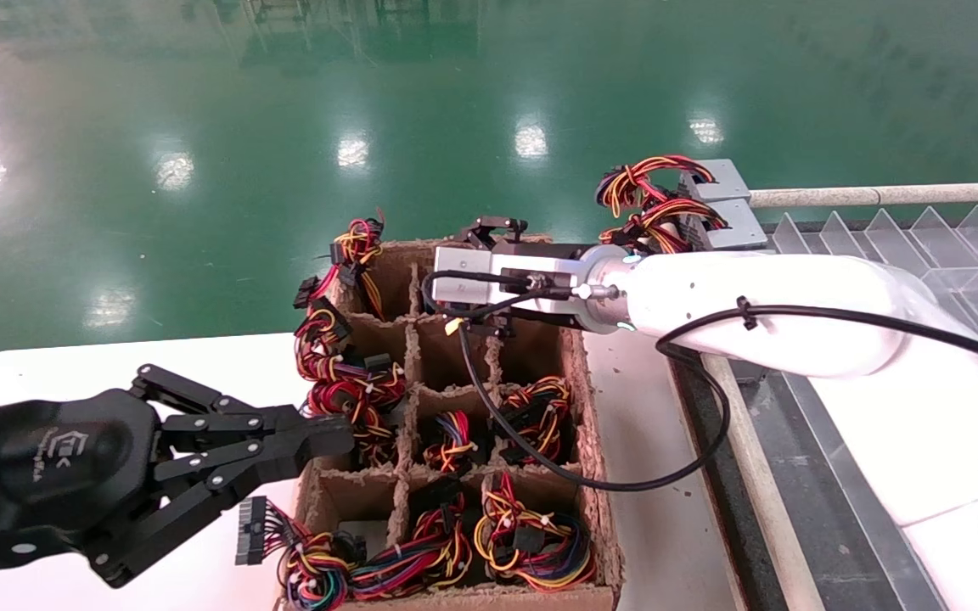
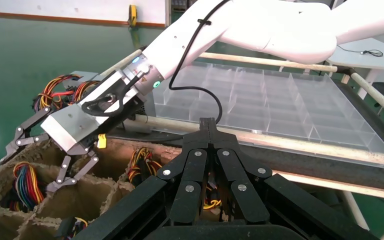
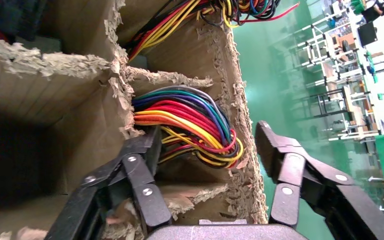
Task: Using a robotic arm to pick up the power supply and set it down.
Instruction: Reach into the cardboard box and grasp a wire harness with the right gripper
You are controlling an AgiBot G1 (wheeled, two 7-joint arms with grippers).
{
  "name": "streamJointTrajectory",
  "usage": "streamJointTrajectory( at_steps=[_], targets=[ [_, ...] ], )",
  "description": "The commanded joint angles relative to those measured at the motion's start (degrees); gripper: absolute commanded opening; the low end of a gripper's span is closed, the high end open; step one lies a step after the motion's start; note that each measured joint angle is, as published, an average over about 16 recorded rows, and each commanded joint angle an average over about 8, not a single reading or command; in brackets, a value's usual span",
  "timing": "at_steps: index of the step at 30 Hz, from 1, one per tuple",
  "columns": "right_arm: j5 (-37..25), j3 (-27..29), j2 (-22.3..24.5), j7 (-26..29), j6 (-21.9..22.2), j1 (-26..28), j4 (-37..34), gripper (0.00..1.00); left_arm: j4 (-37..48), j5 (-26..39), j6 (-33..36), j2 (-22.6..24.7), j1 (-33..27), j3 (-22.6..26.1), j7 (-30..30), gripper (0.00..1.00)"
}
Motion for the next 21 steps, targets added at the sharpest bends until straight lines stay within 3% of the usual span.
streamJointTrajectory(
  at_steps=[1,14,21],
  targets=[
    [-0.14,-0.13,-0.6,-0.42,0.43,0.13,-0.96,0.0,0.0,0.0,0.0,0.0,0.0,0.0,0.0,0.0],
    [2.22,0.28,-0.81,-2.56,-0.25,0.57,-2.38,0.0,0.0,0.0,0.0,0.0,0.0,0.0,0.0,0.0],
    [4.66,1.32,0.45,-1.2,-1.84,0.24,-1.85,0.0,0.0,0.0,0.0,0.0,0.0,0.0,0.0,0.0]
  ],
)
